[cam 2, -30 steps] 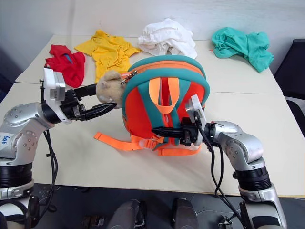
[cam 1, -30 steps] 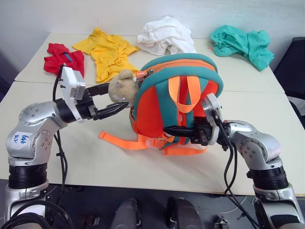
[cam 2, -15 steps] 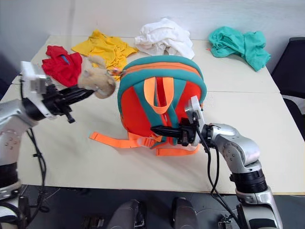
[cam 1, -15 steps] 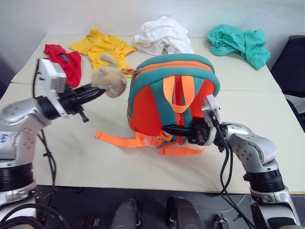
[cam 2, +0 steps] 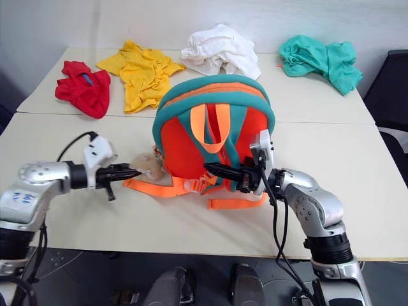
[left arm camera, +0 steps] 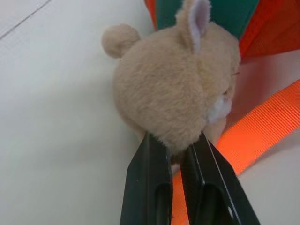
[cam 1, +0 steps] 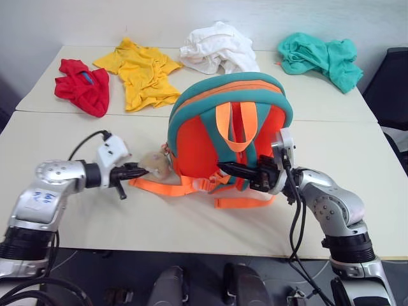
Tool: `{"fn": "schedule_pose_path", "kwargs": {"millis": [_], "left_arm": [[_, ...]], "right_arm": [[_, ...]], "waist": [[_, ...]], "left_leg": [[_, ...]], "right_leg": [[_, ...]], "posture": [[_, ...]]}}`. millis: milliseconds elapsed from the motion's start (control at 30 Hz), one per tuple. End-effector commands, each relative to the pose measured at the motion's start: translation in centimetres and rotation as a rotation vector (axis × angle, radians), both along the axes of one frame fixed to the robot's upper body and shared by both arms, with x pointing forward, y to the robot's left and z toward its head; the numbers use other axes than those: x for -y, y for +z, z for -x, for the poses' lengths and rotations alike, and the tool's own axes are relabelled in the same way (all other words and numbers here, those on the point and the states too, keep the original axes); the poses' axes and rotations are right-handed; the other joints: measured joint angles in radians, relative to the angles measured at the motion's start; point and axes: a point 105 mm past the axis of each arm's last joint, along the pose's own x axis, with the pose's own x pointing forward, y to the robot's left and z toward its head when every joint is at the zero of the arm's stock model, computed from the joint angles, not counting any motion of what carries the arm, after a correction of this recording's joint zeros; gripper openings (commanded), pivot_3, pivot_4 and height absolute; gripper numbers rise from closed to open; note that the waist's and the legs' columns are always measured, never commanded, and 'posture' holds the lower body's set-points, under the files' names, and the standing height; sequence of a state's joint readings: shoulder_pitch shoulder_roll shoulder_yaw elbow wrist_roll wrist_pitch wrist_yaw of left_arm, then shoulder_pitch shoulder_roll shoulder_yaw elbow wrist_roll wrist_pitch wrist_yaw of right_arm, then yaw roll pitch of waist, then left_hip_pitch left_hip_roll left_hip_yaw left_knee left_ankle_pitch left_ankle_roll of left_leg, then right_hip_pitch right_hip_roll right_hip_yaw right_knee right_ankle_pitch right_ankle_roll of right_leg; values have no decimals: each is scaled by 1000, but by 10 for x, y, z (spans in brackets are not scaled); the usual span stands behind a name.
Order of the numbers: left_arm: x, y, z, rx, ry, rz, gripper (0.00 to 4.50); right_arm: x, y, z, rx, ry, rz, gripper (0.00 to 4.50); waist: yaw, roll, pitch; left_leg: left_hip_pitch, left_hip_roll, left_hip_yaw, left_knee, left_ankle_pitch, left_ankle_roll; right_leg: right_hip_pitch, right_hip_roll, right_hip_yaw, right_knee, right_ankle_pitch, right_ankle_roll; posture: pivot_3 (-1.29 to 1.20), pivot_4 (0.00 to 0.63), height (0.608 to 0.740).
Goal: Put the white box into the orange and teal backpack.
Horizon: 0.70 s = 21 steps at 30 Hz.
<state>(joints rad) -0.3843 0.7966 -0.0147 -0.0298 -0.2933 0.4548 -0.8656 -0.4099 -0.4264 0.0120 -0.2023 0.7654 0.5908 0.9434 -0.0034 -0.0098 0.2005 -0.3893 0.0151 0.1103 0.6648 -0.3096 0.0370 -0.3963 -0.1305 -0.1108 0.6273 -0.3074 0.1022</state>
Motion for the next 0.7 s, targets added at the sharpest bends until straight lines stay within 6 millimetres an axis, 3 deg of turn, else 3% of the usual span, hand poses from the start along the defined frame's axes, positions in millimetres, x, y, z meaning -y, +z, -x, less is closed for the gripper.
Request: {"fn": "schedule_pose_path", "kwargs": {"millis": [33,133,300,400,467,533,633,700], "left_arm": [[-2,-11,8,-29,21,27,357],[-13,7,15,5,71,145,1275],[-48,27,52,72,41,110,2798],[-60,40,83,115,-36,134,3798],[-71,37,101,92,-27,119,4351],[-79,31,116,49,-8,90,4351],[-95,13,135,13,55,-1,4370],[-100,6,141,12,78,-8,4370]], "right_arm": [[6,4,2,24,-25,-8,41],[18,-2,4,-6,-28,21,41],[54,-3,9,99,-58,156,1724],[86,-13,16,154,-93,334,2813],[112,-16,18,182,-127,409,3402],[134,-19,19,222,-157,478,3402],[166,-16,13,263,-232,488,3987],[181,-27,15,325,-216,575,4481]], "waist": [[0,0,0],[0,0,0],[0,0,0],[5,0,0],[2,0,0],[2,0,0],[-3,0,0],[-3,0,0]], "left_leg": [[0,0,0,0,0,0],[0,0,0,0,0,0],[-1,0,-2,1,0,0],[-1,0,-2,0,-1,1],[0,0,-2,1,-2,1],[1,0,-2,0,-3,1],[3,0,-1,0,-3,1],[4,1,1,0,-3,1]], "right_leg": [[0,0,0,0,0,0],[0,-1,1,0,0,0],[0,-2,1,-1,0,0],[1,-3,0,-3,0,0],[2,-4,0,-6,0,0],[4,-3,0,-7,0,0],[3,-3,1,-7,0,0],[3,-2,1,-7,0,0]], "posture": [[0,150,740],[0,150,740],[0,150,740],[0,150,740],[0,150,740],[0,150,740],[0,150,740],[0,150,740]]}}
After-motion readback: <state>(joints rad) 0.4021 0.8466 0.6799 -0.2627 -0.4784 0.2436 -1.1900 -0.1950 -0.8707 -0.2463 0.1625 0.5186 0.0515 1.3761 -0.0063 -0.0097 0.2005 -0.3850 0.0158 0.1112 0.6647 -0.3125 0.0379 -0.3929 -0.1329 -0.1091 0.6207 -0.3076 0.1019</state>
